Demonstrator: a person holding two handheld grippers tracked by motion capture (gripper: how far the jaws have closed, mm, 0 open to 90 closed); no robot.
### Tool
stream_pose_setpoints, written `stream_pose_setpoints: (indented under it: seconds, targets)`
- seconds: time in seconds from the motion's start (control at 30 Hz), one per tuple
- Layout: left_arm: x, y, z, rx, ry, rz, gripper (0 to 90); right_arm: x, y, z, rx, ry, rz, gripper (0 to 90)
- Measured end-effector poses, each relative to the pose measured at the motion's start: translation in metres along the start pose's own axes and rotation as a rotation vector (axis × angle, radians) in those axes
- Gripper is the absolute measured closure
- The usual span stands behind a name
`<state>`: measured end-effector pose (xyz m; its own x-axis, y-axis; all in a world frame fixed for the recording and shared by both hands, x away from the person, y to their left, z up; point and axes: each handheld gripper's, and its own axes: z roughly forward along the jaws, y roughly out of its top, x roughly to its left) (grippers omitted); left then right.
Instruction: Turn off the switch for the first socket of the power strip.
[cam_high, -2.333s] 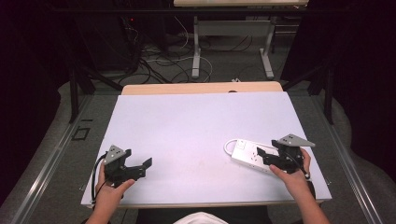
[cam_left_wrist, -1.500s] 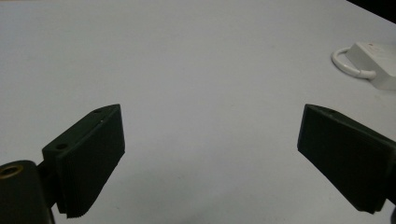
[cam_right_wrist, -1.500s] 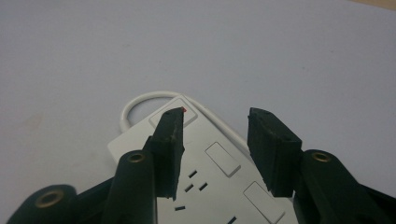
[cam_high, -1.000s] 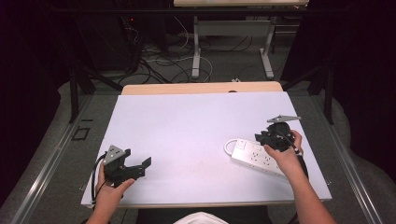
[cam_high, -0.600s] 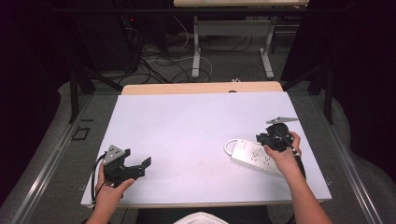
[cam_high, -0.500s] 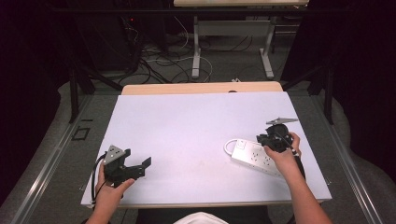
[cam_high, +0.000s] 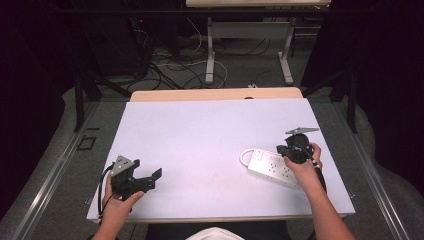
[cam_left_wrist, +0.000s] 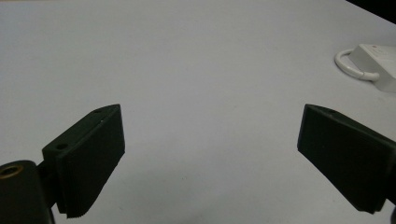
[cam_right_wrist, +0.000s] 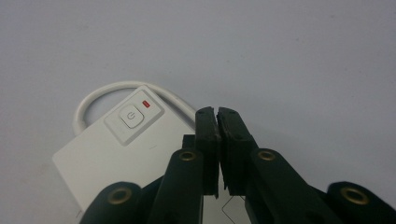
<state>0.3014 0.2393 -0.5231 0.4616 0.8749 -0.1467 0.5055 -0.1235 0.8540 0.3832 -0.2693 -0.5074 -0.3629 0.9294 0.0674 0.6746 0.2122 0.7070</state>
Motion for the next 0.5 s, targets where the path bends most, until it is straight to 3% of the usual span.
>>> stream_pose_setpoints:
  seconds: [0.5]
  targets:
    - [0.0001, 0.0, 0.0009, 0.006, 0.0, 0.005, 7.4, -0.001, -0.0027, 0.0061, 0.03, 0.002, 0.012, 90.0]
